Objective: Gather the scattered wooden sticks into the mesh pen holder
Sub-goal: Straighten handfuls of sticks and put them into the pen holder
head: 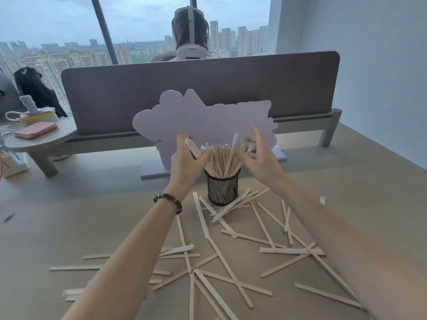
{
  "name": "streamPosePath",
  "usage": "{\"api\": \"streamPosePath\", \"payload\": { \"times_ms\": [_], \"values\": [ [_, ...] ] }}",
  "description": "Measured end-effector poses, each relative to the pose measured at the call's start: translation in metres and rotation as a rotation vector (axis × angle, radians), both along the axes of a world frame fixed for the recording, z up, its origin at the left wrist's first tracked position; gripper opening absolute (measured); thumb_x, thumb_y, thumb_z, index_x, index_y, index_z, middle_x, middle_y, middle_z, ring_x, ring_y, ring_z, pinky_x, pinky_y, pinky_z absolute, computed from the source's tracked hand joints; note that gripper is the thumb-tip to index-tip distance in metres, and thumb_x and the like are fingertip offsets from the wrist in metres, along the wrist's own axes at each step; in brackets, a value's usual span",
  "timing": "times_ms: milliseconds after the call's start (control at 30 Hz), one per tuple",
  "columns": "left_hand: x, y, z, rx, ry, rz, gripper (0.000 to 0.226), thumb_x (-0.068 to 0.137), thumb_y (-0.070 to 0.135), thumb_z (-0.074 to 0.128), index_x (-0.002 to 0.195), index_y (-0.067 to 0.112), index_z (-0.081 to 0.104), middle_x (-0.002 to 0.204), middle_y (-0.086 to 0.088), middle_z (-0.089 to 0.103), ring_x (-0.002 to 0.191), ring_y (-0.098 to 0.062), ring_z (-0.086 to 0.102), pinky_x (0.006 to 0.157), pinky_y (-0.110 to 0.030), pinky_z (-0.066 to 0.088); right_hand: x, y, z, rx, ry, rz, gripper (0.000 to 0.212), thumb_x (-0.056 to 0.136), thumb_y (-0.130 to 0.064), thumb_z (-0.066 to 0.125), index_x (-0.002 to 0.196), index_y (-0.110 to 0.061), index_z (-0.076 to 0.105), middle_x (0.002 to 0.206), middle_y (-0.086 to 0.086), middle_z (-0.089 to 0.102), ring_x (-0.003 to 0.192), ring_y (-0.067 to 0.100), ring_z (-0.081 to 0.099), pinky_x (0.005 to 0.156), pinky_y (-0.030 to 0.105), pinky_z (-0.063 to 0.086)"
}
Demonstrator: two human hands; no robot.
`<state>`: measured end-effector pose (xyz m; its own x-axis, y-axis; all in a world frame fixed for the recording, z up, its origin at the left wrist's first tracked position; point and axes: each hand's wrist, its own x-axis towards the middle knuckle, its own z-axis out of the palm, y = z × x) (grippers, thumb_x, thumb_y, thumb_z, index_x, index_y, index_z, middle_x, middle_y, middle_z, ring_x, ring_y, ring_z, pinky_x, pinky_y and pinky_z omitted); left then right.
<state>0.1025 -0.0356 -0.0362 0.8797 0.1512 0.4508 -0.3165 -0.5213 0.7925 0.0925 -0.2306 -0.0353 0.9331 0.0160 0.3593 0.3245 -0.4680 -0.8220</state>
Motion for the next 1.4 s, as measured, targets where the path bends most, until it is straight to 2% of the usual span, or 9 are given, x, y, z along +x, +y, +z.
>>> {"api": "streamPosePath", "payload": {
  "times_ms": [133,233,633,800,967,1133,1200,1300,1400],
  "values": [
    [0.003,-0.003,-0.008,0.094,-0.013,-0.033,0.057,0.085,0.031,0.070,0.130,0.024,0.037,0.079,0.000,0.060,0.068,-0.013,0.059,0.063,-0.023,0.048,0.009,0.001,0.009,-0.056,0.022,0.078,0.060,0.104,-0.036,0.040,0.156,-0.021,0.015,0.162,-0.002,0.022,0.147,0.013,0.024,0.120,0.035,0.022],
    [0.006,-0.002,-0.015,0.174,0.004,-0.074,0.065,0.081,0.034,0.072,0.133,0.031,0.032,0.104,-0.011,0.064,0.082,-0.023,0.062,0.079,-0.040,0.052,0.015,0.003,0.012,-0.116,0.072,0.135,0.056,0.104,-0.041,0.034,0.156,-0.020,0.022,0.163,-0.005,0.021,0.149,0.009,0.018,0.121,0.028,0.014],
    [-0.007,-0.001,-0.009,0.204,0.167,-0.196,0.052,0.092,0.034,0.062,0.133,0.027,0.032,0.093,0.006,0.061,0.078,-0.008,0.061,0.079,-0.029,0.046,0.006,0.009,0.007,-0.110,0.232,0.181,0.059,0.102,-0.052,0.027,0.150,-0.020,0.037,0.156,-0.003,0.038,0.145,0.012,0.029,0.108,0.020,0.019],
    [-0.016,0.002,-0.006,0.129,0.314,-0.255,0.074,0.095,0.059,0.040,0.154,0.033,0.003,0.119,0.000,0.065,0.117,-0.023,0.058,0.098,-0.033,0.037,-0.009,0.004,0.019,0.007,0.317,0.274,0.065,0.099,-0.059,0.012,0.156,-0.029,0.011,0.164,-0.007,0.017,0.149,0.016,0.017,0.119,0.035,0.012],
    [-0.037,0.016,-0.006,0.196,0.409,-0.316,0.077,0.091,0.072,0.021,0.155,0.032,0.002,0.159,0.000,0.030,0.146,-0.023,0.027,0.116,-0.041,0.020,-0.029,-0.011,0.009,0.077,0.315,0.188,0.071,0.096,-0.062,0.013,0.156,-0.023,0.016,0.162,-0.004,0.023,0.149,0.015,0.021,0.122,0.039,0.015],
    [-0.077,0.034,0.003,0.542,0.607,-0.320,0.059,0.102,0.050,0.026,0.145,0.012,0.040,0.150,-0.011,0.043,0.137,-0.028,0.040,0.110,-0.036,0.029,-0.057,-0.050,-0.010,-0.182,0.403,0.104,0.073,0.091,-0.072,0.031,0.144,-0.024,0.047,0.148,-0.005,0.049,0.138,0.017,0.042,0.118,0.039,0.027],
    [-0.094,0.047,0.003,0.728,0.688,-0.357,0.057,0.100,0.049,0.039,0.144,0.013,0.041,0.148,-0.007,0.045,0.135,-0.025,0.043,0.107,-0.034,0.032,-0.075,-0.068,-0.014,-0.375,0.425,0.081,0.062,0.091,-0.068,0.041,0.131,-0.025,0.060,0.136,-0.005,0.060,0.130,0.017,0.051,0.113,0.037,0.034],
    [-0.111,0.076,0.003,0.895,0.787,-0.411,0.075,0.084,0.035,0.067,0.149,0.020,0.032,0.151,-0.001,0.041,0.136,-0.019,0.041,0.110,-0.032,0.035,-0.100,-0.093,-0.013,-0.511,0.423,0.109,0.074,0.062,-0.091,0.050,0.114,-0.040,0.065,0.124,-0.016,0.065,0.120,0.009,0.058,0.109,0.036,0.041],
    [-0.131,0.095,0.009,1.043,0.833,-0.434,0.093,0.078,0.023,0.074,0.154,0.021,0.020,0.158,0.001,0.029,0.143,-0.017,0.032,0.116,-0.032,0.028,-0.133,-0.102,0.002,-0.774,0.488,0.177,0.074,0.069,-0.069,0.070,0.135,-0.043,0.051,0.134,-0.024,0.043,0.130,0.005,0.041,0.106,0.021,0.027]
  ]
}}
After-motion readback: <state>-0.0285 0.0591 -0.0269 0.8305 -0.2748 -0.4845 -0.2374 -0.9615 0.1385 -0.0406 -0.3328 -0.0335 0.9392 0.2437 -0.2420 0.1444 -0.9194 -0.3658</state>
